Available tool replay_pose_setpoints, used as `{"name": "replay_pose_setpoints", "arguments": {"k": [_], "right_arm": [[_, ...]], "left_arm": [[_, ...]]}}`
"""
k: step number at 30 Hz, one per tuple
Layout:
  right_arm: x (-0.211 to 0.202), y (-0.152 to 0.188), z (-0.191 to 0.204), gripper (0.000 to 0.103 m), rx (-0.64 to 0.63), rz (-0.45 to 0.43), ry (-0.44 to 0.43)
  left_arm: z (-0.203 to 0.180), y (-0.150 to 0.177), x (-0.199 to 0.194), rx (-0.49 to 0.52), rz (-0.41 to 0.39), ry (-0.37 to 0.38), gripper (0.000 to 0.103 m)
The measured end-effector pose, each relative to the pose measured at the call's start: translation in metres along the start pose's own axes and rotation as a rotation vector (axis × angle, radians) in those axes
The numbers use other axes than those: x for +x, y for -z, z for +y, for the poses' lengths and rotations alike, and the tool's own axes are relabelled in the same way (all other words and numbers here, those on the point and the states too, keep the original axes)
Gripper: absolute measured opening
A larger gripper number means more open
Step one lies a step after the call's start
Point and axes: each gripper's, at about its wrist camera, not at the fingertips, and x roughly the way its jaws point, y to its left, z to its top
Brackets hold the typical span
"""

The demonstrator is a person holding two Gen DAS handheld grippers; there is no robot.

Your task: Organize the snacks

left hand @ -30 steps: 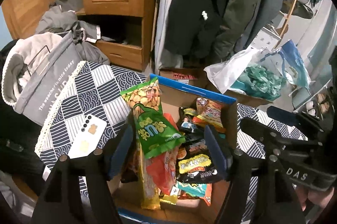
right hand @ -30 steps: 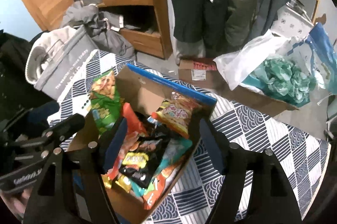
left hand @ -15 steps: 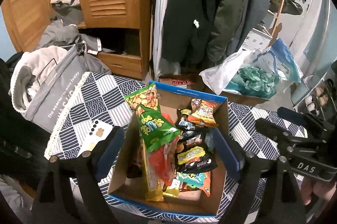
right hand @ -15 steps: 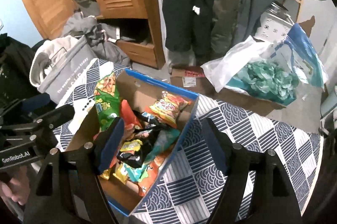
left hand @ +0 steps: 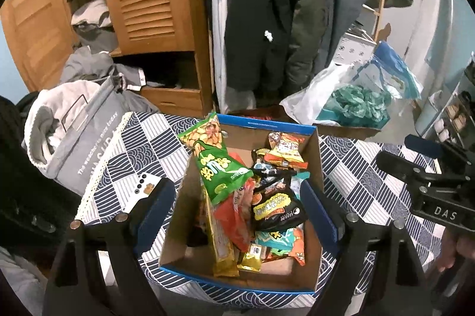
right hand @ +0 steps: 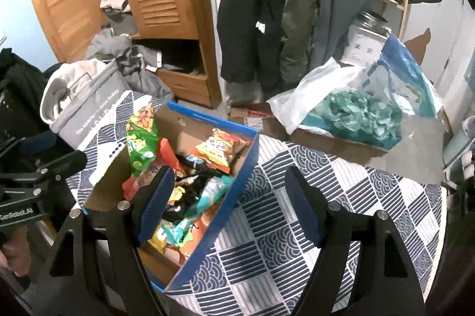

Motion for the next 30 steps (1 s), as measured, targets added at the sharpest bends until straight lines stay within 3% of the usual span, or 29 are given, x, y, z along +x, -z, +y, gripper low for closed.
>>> {"name": "replay_pose_setpoints", "arguments": {"k": [30], "right_arm": [[0.004,0.008,-0.015,0.076,0.024,0.013,0.007]], "left_arm": [[-0.018,-0.003,0.001,0.007,0.001,-0.025,0.088]]}}
